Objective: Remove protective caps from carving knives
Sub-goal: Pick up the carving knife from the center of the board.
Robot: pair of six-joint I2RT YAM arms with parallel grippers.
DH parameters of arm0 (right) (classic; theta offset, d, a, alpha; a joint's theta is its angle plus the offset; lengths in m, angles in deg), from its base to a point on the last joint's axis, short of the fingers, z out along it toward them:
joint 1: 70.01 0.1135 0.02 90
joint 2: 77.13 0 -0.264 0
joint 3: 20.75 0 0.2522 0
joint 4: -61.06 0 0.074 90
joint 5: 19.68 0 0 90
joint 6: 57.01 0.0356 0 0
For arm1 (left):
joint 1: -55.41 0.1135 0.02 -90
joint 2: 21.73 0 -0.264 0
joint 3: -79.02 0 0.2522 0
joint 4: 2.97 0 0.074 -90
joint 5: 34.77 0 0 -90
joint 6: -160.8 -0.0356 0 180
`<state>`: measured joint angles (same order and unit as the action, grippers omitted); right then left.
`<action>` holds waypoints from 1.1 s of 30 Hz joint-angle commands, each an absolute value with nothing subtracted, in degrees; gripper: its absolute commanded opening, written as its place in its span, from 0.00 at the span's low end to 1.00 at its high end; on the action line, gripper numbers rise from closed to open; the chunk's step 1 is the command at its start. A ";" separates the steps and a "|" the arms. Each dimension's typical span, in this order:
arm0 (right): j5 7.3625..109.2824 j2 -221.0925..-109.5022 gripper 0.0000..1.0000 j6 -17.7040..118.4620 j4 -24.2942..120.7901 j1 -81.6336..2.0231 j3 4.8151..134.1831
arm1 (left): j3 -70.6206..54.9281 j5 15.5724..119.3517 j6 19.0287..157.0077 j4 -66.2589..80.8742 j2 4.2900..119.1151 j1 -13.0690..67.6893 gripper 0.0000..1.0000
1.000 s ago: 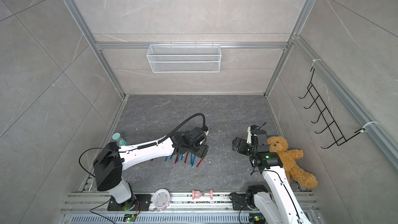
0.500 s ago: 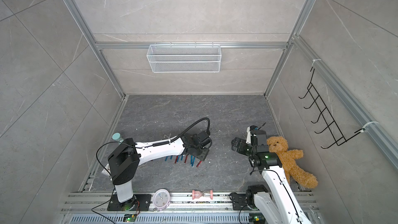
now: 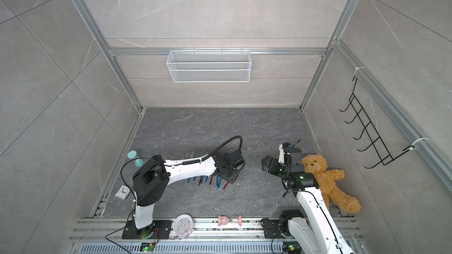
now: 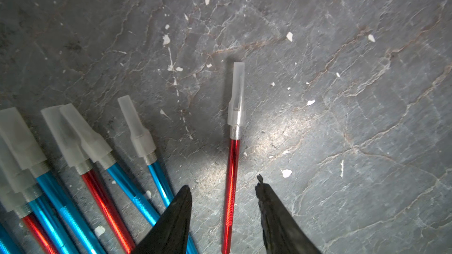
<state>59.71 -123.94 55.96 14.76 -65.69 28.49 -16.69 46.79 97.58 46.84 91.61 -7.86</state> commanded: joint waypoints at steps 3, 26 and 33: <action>58.98 -124.24 0.94 56.57 15.88 -65.42 27.55 | -18.84 47.40 96.90 49.59 93.26 -8.22 0.44; 59.07 -124.26 0.93 56.35 16.71 -65.44 26.85 | -19.98 48.12 96.88 51.04 97.07 -8.31 0.28; 59.16 -124.24 0.93 56.35 16.90 -65.53 26.85 | -19.93 48.29 96.88 51.39 97.57 -8.40 0.18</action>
